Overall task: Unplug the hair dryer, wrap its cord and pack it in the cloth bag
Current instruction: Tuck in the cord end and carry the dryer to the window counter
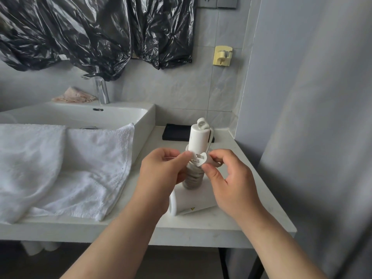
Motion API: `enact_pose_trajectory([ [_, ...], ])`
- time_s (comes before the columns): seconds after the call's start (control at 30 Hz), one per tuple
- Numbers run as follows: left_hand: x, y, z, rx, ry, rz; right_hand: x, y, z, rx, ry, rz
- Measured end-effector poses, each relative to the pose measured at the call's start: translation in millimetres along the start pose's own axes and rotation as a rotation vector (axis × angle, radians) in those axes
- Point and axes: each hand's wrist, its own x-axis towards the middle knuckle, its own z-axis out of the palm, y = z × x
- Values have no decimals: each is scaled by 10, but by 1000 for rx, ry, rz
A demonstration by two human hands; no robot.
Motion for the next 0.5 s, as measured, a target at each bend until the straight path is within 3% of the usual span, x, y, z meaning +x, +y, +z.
enact_pose_trajectory([
  [0.3,48,190,-11,143,-126,-85,-24,-12,-18,24,5,1],
  [0.5,23,266,-62,59,-221,-221,-71,-69,71,-40,129,-1],
])
